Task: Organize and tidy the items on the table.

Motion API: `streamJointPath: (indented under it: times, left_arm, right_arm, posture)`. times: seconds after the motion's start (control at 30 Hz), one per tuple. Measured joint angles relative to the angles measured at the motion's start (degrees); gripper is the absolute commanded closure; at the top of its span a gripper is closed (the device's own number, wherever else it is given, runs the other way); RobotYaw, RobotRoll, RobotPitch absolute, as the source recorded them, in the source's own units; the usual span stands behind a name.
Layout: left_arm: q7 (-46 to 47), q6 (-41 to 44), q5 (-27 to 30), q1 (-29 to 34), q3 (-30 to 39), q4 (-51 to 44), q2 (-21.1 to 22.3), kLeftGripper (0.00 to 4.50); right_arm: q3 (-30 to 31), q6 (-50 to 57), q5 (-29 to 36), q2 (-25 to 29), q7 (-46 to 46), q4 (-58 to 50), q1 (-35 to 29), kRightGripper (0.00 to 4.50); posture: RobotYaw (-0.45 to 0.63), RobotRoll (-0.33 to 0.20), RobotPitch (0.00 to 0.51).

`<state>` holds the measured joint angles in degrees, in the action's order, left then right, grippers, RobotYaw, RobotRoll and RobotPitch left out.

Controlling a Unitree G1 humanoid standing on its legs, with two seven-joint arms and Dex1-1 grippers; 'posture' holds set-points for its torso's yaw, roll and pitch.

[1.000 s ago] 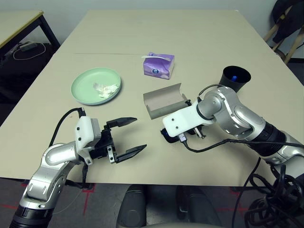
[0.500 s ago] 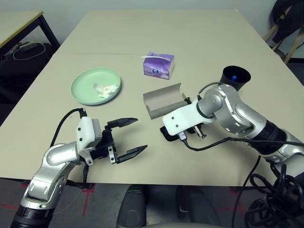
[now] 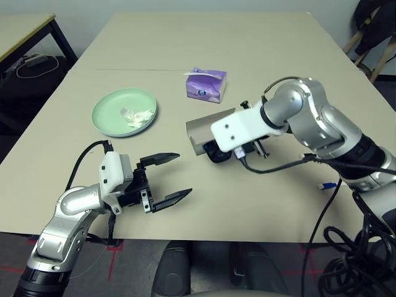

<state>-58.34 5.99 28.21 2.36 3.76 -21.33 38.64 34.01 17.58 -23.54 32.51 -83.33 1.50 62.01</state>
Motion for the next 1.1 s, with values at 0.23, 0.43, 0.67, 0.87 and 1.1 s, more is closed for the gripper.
streamJointPath:
  times: [0.23,0.43,0.67,0.87,1.1]
  left_arm:
    - [0.03,-0.06,-0.06,0.01,-0.03,-0.01,-0.11,0.0]
    - [0.13,-0.09,-0.12,0.02,-0.05,-0.04,-0.14,0.0]
    - [0.63,-0.09,-0.15,0.07,-0.1,-0.05,-0.22,0.0]
    - [0.76,-0.27,-0.28,0.07,-0.37,-0.05,-0.45,0.0]
    - [0.72,-0.81,-0.9,0.07,-0.47,0.01,-0.87,0.0]
  right_arm:
    - [0.0,-5.42,-0.66,-3.08,4.75,9.1,2.94,4.09]
    - [0.64,-9.91,-2.2,-6.57,8.72,15.96,4.27,4.09]
    - [1.02,-14.04,-2.71,-9.55,12.02,23.57,5.0,4.09]
    - [1.09,-16.47,-3.72,-10.74,13.65,27.37,5.17,4.09]
    - [1.18,-18.89,-5.49,-11.43,16.0,30.87,5.96,4.09]
  posture:
    - [0.2,0.0,0.109]
    - [0.2,0.0,0.108]
    - [0.2,0.0,0.103]
    - [0.2,0.0,0.098]
    - [0.2,0.0,0.098]
